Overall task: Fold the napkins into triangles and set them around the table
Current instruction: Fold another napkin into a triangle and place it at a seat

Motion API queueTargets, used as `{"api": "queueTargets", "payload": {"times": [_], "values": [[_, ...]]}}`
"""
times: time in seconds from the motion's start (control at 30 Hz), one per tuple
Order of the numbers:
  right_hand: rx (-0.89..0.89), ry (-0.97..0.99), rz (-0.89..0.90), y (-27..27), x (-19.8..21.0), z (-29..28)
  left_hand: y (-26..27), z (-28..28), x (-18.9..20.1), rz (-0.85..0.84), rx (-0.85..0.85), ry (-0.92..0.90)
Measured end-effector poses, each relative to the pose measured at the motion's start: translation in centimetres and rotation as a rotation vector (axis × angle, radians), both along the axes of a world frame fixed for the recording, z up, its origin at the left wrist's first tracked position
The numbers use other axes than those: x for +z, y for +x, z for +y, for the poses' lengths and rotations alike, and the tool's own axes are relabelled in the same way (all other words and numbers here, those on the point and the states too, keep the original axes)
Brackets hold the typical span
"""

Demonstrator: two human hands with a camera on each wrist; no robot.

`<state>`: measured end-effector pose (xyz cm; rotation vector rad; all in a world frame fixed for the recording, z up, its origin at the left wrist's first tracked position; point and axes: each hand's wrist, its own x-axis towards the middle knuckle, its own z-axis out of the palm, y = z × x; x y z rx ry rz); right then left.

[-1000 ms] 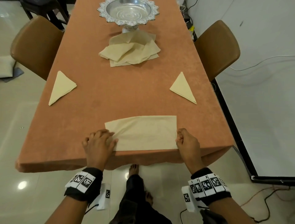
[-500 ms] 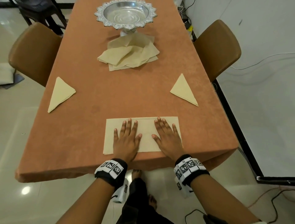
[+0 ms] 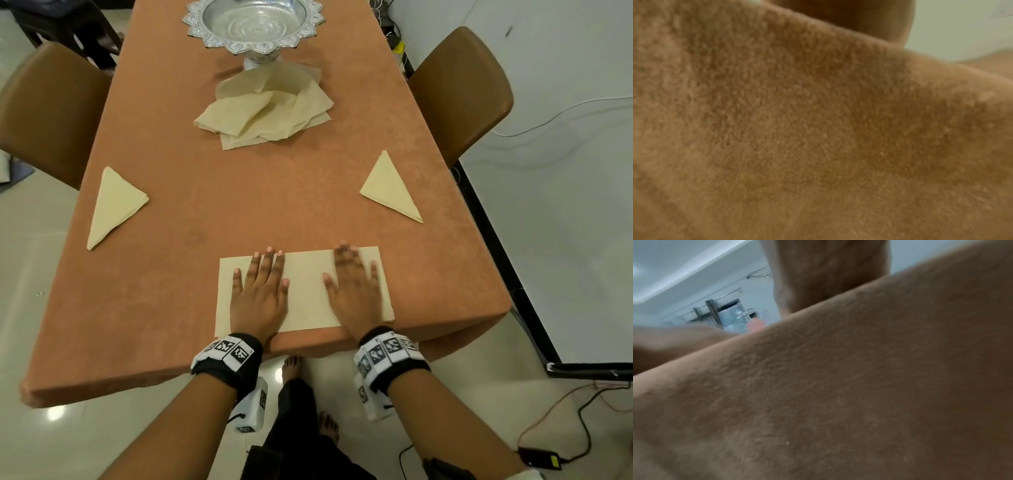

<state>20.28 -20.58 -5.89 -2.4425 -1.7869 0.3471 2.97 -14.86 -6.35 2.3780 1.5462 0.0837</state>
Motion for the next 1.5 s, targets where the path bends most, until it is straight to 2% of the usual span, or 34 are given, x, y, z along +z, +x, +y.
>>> {"api": "queueTargets", "payload": {"times": [0.1, 0.17, 0.2, 0.27, 0.33, 0.37, 0.63, 0.73, 0.83, 0.9, 1.07, 1.2, 1.3, 1.4, 1.5], "values": [[-0.129, -0.044, -0.048, 4.5, 0.3, -1.3, 0.0, 0.0, 0.1, 0.002, -0.001, 0.002], [-0.218, -0.049, -0.056, 5.1, 1.1, -1.3, 0.0, -0.1, 0.0, 0.005, -0.001, 0.005], [-0.216, -0.01, -0.05, 4.2, 1.6, -0.8, 0.0, -0.1, -0.1, 0.005, 0.0, 0.007], [-0.079, 0.088, 0.002, 0.8, 2.1, 0.6, 0.1, 0.0, -0.1, 0.008, 0.003, 0.009], [0.086, 0.043, 0.054, -2.9, 1.5, 1.2, 0.1, 0.0, -0.2, 0.013, 0.002, 0.01], [0.113, 0.009, 0.05, -3.8, 0.9, 1.3, 0.1, 0.0, -0.3, 0.014, 0.001, 0.014], [-0.091, -0.05, -0.033, 3.6, 0.3, -0.5, 0.0, 0.0, -0.3, 0.032, 0.002, 0.011], [-0.161, -0.058, -0.045, 2.9, 0.9, 0.6, 0.0, 0.0, -0.2, 0.024, -0.001, 0.01], [0.003, 0.03, -0.011, 0.4, 0.9, 1.1, 0.0, 0.0, -0.2, 0.021, 0.001, 0.007], [0.081, -0.003, 0.003, -0.5, 0.3, 0.8, 0.0, 0.1, -0.1, 0.037, -0.005, -0.003], [0.069, 0.009, 0.006, -0.2, -0.4, 0.8, 1.2, -0.2, 1.2, -0.04, 0.072, -0.041], [0.073, 0.033, 0.012, -0.3, -0.5, 0.7, 4.0, -2.4, 0.7, -0.017, -0.074, -0.007], [0.068, 0.065, 0.028, -0.2, -0.4, 0.8, 2.5, -1.6, 0.3, 0.016, 0.028, -0.057], [0.077, 0.052, 0.028, -0.2, -0.5, 0.7, -1.9, -0.4, -0.4, 0.057, 0.111, -0.032], [0.076, 0.046, 0.024, -0.2, -0.3, 0.7, -6.6, 1.6, -0.1, 0.066, 0.293, -0.066]]}}
